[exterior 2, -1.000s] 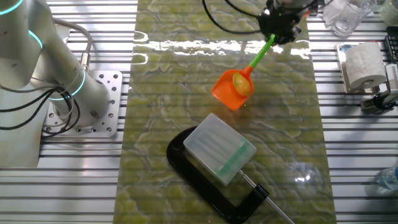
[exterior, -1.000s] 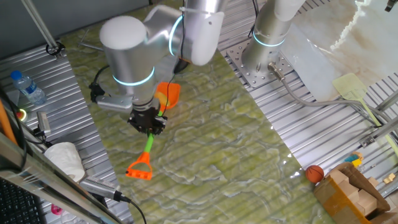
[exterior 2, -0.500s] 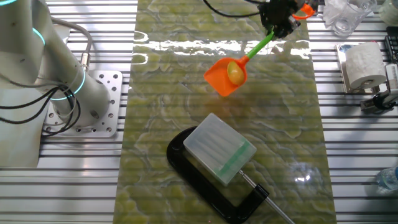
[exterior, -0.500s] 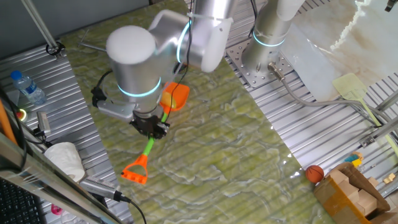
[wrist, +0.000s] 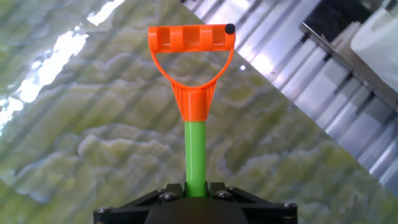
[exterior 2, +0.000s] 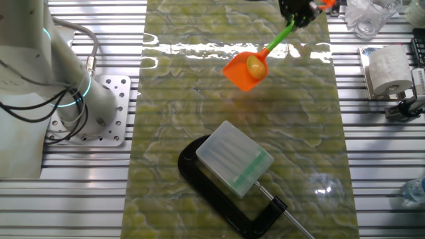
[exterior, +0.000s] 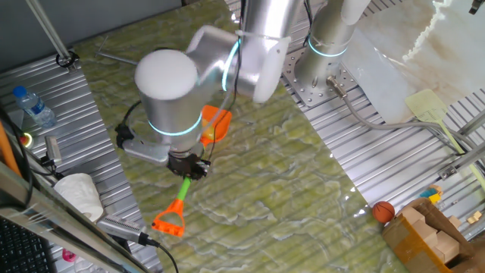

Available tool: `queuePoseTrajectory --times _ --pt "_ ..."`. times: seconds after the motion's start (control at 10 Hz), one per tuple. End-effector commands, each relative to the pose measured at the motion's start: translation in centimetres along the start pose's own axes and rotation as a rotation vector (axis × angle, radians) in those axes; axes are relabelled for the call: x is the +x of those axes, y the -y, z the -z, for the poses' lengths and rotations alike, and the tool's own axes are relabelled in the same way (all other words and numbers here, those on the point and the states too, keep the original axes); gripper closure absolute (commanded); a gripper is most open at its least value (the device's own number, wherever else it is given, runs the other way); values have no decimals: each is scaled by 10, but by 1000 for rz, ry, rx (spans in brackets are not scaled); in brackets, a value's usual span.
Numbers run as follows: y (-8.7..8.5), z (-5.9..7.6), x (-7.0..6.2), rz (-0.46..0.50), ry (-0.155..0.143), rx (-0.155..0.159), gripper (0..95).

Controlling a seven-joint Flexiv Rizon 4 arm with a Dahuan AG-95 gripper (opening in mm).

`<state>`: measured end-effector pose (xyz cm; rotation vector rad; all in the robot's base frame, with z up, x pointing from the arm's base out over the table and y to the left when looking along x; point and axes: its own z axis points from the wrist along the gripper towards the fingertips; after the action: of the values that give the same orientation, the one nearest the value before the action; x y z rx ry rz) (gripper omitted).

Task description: Use a shovel to scoop up an object

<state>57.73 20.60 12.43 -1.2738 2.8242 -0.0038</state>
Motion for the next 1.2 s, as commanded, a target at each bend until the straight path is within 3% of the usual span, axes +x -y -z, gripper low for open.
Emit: queuePoseTrajectory --times 0.1,0.6,0.8,1.2 --pt "-14 0 -17 298 68 -16 950" --pt "-27 -7 -34 519 133 -35 950" --pt "-38 -7 -43 518 125 -40 950" --pt "-61 -2 -52 400 110 -67 950"
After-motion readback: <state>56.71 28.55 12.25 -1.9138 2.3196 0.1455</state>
